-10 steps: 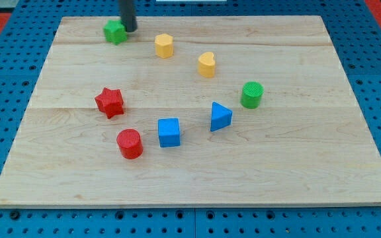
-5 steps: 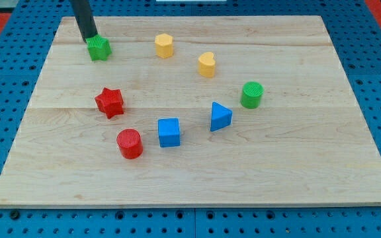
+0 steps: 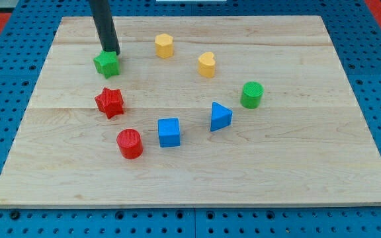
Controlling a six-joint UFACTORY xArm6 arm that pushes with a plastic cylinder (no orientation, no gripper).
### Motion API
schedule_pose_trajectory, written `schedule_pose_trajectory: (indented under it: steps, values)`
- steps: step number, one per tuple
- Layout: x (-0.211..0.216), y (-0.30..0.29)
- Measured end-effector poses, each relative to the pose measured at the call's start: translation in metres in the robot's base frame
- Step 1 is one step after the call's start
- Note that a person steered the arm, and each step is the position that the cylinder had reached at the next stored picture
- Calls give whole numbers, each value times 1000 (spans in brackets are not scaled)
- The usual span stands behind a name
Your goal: Move the green star into red star
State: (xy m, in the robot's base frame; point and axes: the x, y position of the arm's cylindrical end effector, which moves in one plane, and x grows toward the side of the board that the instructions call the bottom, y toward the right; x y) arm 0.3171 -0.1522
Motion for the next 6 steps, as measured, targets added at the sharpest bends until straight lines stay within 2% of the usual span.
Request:
schedule_pose_trajectory:
  steps: [2, 4, 6]
  values:
    - [15, -22]
    - [60, -22]
    - [84, -23]
